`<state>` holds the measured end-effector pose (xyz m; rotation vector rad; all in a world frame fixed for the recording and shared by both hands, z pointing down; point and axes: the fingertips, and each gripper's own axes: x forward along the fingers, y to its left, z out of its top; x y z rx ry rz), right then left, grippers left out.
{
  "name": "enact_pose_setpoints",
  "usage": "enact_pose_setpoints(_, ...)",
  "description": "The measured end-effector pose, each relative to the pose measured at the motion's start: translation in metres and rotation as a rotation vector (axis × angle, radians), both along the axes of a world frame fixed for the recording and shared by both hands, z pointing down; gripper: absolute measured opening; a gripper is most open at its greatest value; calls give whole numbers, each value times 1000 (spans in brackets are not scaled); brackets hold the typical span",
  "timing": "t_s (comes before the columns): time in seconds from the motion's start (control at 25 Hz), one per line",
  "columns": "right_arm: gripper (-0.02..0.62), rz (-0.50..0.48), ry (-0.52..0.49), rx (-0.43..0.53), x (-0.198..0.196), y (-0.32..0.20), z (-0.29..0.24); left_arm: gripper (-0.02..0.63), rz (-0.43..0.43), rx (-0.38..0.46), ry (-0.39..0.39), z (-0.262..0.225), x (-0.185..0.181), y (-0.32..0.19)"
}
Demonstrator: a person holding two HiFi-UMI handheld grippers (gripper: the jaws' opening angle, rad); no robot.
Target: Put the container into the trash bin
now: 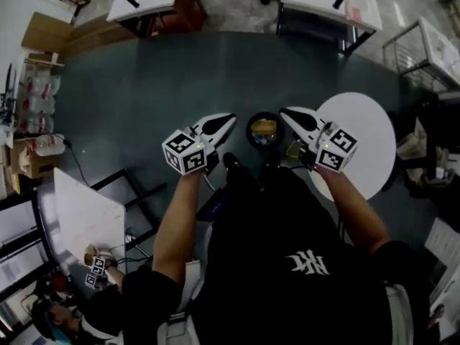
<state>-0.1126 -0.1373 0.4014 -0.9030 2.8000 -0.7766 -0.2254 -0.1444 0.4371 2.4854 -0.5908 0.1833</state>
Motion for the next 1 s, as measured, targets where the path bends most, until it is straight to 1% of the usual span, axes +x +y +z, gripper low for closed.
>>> enact_pose_setpoints(0.08, 41, -50, -14, 80, -1, 9, -33, 3, -30, 38, 39, -29, -2, 12)
enact_pose_setpoints(0.16, 41, -101, -7, 149, 0, 25, -58, 3, -52, 73, 77, -54, 1, 29)
enact_pose_setpoints(0.24, 41, -156, 10, 212, -3, 39, -77, 3, -79, 110, 107, -78, -2, 45)
enact_pose_setpoints(0.32, 41, -207, 22, 252, -12, 47, -86, 3, -113, 148, 127, -98, -12, 57)
enact_pose_setpoints(0.44, 41, -266, 25, 246, -19, 57, -86, 3, -134, 186, 120, -113, -22, 74)
enact_pose_setpoints(0.56, 41, -286, 40, 246, -22, 72, -87, 3, -123, 202, 114, -119, -27, 95)
enact_pose_setpoints(0.8, 41, -295, 45, 264, -34, 116, -101, 3, -122, 216, 136, -129, -47, 153)
enact_pose_setpoints(1.0, 41, -242, 70, 229, -37, 170, -99, 3, -116, 218, 163, -130, -53, 211)
